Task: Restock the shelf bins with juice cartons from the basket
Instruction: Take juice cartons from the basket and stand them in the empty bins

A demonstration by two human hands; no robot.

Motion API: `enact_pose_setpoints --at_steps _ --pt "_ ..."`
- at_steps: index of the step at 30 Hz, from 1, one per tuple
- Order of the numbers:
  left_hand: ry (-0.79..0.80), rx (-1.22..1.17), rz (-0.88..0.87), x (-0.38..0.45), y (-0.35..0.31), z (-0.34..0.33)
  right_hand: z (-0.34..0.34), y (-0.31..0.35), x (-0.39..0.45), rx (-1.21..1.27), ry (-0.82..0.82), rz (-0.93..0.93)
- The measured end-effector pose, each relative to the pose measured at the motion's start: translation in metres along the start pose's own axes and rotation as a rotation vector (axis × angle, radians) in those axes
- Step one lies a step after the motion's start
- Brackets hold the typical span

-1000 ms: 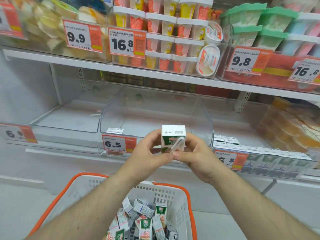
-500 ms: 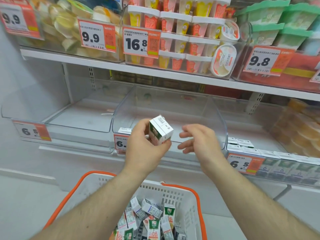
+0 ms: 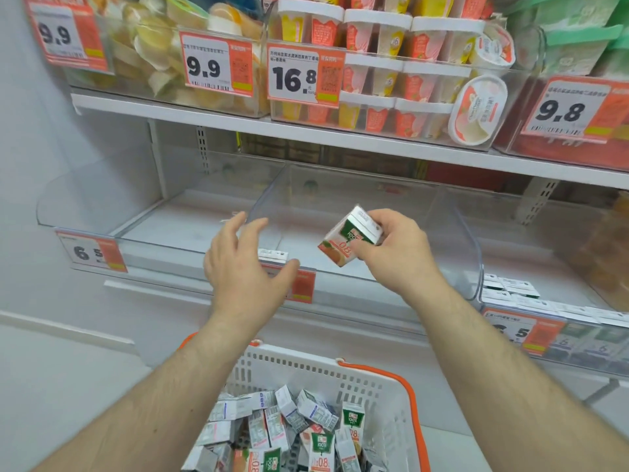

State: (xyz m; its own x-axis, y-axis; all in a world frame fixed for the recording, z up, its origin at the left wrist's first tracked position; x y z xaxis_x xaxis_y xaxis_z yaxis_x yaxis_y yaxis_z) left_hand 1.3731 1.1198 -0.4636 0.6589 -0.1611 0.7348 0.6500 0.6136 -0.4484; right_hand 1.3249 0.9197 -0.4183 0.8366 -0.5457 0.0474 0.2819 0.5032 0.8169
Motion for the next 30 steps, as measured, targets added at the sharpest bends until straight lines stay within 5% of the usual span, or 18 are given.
enact_pose_setpoints --at_steps 7,19,26,30 --pt "0.298 0.167 0.047 -0.013 0.036 -0.015 -0.046 -0.007 0.038 -0.155 0.296 -0.206" --pt "0.187 0.089 0.072 -0.02 0.044 -0.022 -0.082 0.006 0.063 -0.201 0.803 -0.433" --pt "0.199 0.076 0.081 -0.02 0.044 -0.021 -0.102 0.006 0.066 -0.275 0.98 -0.521" --pt "0.196 0.058 0.067 -0.021 0.044 -0.021 -0.111 0.01 0.066 -0.312 0.95 -0.522"
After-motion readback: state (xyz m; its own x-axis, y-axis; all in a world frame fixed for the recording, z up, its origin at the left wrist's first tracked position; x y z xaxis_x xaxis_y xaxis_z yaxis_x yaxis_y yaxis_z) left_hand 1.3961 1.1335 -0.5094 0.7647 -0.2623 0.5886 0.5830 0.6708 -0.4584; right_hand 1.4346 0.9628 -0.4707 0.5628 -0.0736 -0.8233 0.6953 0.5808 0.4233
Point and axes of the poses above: each hand's wrist, its own x-axis towards the middle knuckle, its own z-axis out of the back of the hand, y = z × x, the point moved 3 cm from there along x, towards the middle knuckle, and after that the axes turned 15 degrees about -z, right-handed, at the moved point
